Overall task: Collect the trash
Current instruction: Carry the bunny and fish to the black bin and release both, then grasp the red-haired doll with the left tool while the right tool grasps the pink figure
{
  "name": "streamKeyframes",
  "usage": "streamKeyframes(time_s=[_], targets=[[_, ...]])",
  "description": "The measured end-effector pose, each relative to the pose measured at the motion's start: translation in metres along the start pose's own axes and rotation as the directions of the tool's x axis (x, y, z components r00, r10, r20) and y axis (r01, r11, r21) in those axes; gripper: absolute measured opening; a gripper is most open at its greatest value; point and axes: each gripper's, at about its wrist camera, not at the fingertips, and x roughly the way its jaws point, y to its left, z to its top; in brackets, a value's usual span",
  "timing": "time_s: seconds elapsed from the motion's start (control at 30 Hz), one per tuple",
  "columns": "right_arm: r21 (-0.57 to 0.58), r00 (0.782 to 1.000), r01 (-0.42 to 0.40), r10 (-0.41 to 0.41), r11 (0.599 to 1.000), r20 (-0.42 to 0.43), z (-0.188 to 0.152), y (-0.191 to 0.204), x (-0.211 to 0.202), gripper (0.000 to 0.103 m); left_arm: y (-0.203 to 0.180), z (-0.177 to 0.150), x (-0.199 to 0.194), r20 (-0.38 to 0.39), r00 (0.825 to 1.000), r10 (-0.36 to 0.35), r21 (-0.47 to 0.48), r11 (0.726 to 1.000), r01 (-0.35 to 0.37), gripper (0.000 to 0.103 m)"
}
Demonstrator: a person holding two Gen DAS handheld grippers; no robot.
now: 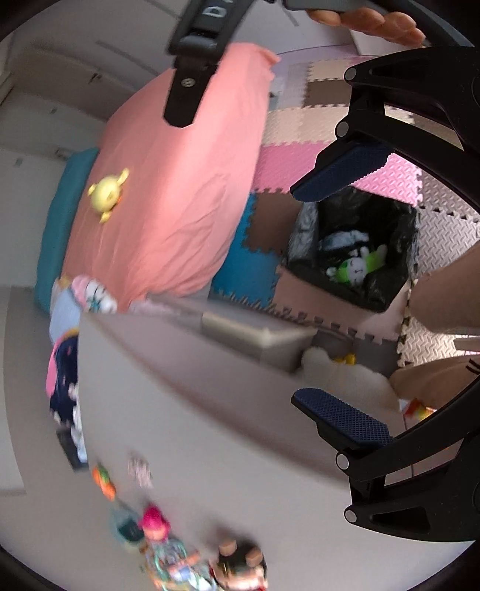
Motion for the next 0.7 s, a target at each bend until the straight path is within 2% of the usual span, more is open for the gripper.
streamKeyframes(time_s=[0.1, 0.17, 0.23, 0.33, 0.47, 0.53, 0.63, 0.7], targets=[[-0.051, 0.999, -0.049, 0.049, 0.997, 0.006, 0.006, 0.032, 0.0, 0.085, 0.038, 0.005, -0.017, 0.017, 0.998, 0.069, -0.1, 0.993, -0.066, 0.098], [-0.078, 0.997, -0.072, 0.073, 0.994, 0.008, 0.009, 0.05, 0.001, 0.085, 0.072, 0.007, -0.028, 0.02, 0.99, 0.136, -0.226, 0.966, -0.128, 0.098], [-0.102, 0.994, -0.103, 0.105, 0.989, 0.007, 0.012, 0.068, 0.002, 0.085, 0.101, 0.008, -0.037, 0.017, 0.983, 0.185, -0.338, 0.926, -0.169, 0.098], [-0.134, 0.99, -0.139, 0.139, 0.981, -0.004, 0.015, 0.091, 0.007, 0.085, 0.145, 0.008, -0.047, 0.006, 0.972, 0.236, -0.507, 0.838, -0.201, 0.098], [-0.168, 0.985, -0.173, 0.172, 0.971, -0.02, 0.017, 0.115, 0.012, 0.085, 0.194, 0.01, -0.048, -0.031, 0.964, 0.265, -0.658, 0.72, -0.219, 0.098], [-0.186, 0.981, -0.192, 0.191, 0.964, -0.027, 0.019, 0.126, 0.014, 0.085, 0.214, 0.012, -0.042, -0.053, 0.968, 0.245, -0.712, 0.67, -0.209, 0.098], [-0.206, 0.977, -0.214, 0.212, 0.955, -0.032, 0.022, 0.141, 0.015, 0.085, 0.236, 0.015, -0.033, -0.078, 0.971, 0.228, -0.762, 0.614, -0.206, 0.098], [-0.213, 0.975, -0.224, 0.222, 0.951, -0.034, 0.024, 0.147, 0.016, 0.085, 0.24, 0.018, -0.029, -0.086, 0.97, 0.226, -0.772, 0.6, -0.209, 0.098]])
